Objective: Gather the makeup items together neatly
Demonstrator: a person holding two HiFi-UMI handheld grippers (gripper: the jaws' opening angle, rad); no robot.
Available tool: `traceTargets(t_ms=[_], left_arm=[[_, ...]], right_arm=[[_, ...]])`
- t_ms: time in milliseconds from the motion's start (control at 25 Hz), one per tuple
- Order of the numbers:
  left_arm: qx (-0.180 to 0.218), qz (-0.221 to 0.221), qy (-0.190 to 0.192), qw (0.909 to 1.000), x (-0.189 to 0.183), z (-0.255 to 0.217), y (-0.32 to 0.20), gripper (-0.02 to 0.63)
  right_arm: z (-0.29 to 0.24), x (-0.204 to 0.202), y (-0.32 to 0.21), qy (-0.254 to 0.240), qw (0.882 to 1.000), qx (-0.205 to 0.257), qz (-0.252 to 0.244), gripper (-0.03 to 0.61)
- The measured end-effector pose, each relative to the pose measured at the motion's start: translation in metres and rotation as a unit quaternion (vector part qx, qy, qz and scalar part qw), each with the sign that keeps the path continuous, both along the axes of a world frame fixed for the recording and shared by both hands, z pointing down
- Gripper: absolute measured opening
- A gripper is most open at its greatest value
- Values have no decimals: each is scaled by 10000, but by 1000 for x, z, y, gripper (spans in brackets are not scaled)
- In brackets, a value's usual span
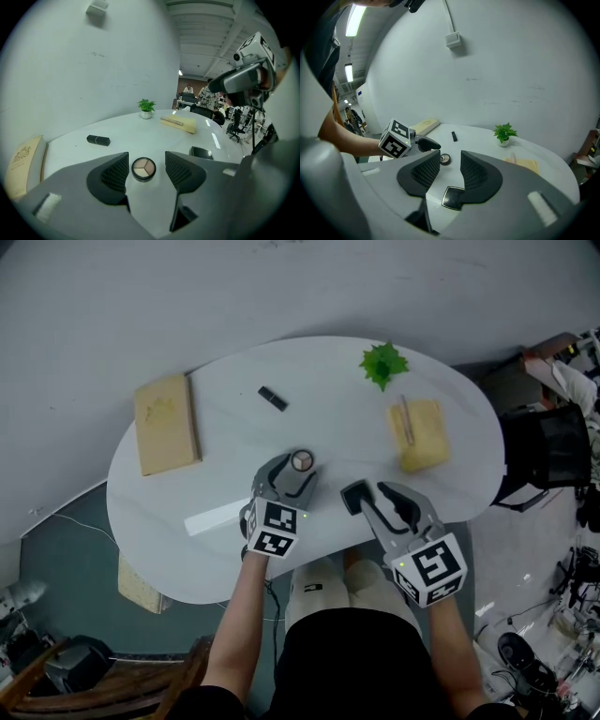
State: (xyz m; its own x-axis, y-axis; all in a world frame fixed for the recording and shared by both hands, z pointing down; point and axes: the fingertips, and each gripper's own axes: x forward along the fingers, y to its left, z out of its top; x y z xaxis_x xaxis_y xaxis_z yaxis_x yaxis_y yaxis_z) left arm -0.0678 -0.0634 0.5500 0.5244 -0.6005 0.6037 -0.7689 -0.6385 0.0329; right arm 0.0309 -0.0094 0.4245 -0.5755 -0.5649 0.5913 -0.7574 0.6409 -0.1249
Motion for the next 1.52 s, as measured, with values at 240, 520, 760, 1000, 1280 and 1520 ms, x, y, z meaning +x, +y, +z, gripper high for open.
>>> traceTargets(t_ms=[240, 520, 760, 1000, 1280, 1520], left_arm=[[-127, 8, -103, 9999, 1, 16, -6, 241], [-216, 128, -259, 9993, 5, 32, -9, 239], [-264, 102, -319, 9991, 5, 41, -11, 230], [-323, 92, -364, 9988, 2, 47, -11, 216], [-291, 114, -378, 9988, 1, 46, -9, 209], [-258, 162, -375, 9988, -3, 43, 0, 209]], right_arm=[[7, 5, 0, 1, 10000, -52, 47, 118], [12, 8, 0, 1, 9999, -100, 66, 118], [15, 9, 1, 0, 9998, -147, 99, 118], [16, 11, 1, -2, 9998, -156, 129, 118], [15, 10, 1, -45, 9997, -179, 155, 118], [18, 9, 1, -2, 9997, -206, 147, 118]])
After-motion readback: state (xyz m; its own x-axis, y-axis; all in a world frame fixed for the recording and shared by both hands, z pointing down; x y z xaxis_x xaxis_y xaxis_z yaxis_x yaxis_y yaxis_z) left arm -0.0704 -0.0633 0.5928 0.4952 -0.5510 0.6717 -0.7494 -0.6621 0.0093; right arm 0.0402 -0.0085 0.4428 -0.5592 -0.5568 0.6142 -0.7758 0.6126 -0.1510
